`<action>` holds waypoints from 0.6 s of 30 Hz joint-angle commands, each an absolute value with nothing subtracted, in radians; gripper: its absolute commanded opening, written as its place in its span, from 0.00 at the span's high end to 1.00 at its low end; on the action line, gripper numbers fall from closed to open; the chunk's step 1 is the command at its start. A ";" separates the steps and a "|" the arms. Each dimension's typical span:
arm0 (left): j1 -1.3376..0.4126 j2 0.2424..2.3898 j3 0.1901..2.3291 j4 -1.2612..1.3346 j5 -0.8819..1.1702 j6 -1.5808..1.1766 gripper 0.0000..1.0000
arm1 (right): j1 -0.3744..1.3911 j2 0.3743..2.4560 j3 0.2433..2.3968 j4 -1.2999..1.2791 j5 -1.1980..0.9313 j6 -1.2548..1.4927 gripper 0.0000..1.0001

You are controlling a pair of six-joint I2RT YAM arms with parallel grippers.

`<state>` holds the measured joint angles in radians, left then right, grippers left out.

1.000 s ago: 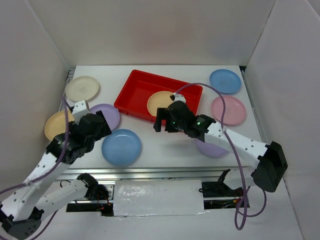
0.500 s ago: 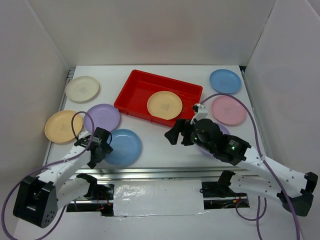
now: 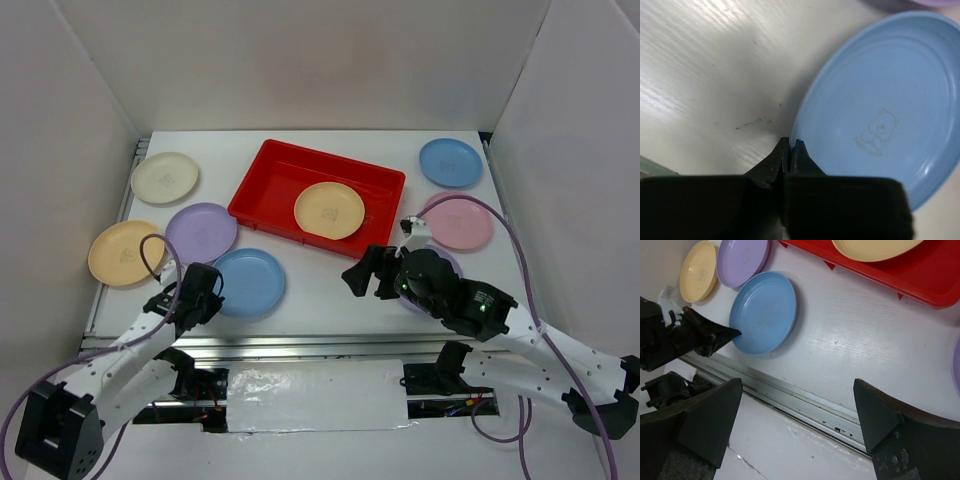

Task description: Place the plates into the plastic bin on the countertop

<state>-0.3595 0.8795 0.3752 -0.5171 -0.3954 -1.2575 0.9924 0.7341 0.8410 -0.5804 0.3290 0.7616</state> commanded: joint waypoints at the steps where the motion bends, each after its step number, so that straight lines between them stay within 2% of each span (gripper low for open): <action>1: -0.382 0.806 0.357 -0.623 -0.376 -1.276 1.00 | 0.983 0.732 0.819 -0.575 0.360 0.778 0.00; 4: -0.419 0.692 0.417 -0.704 -0.359 -1.252 1.00 | 0.934 0.733 0.786 -0.572 0.388 0.825 0.00; 10: -0.462 0.583 0.690 -0.848 -0.322 -1.146 1.00 | 0.671 0.732 0.657 -0.505 0.342 0.948 0.00; 13: -0.460 0.613 0.814 -0.839 -0.295 -1.065 1.00 | 0.523 0.723 0.612 -0.511 0.374 0.982 0.00; 18: -0.460 0.859 0.988 -0.734 -0.255 -0.921 1.00 | 0.307 0.643 0.543 -0.584 0.436 1.098 0.00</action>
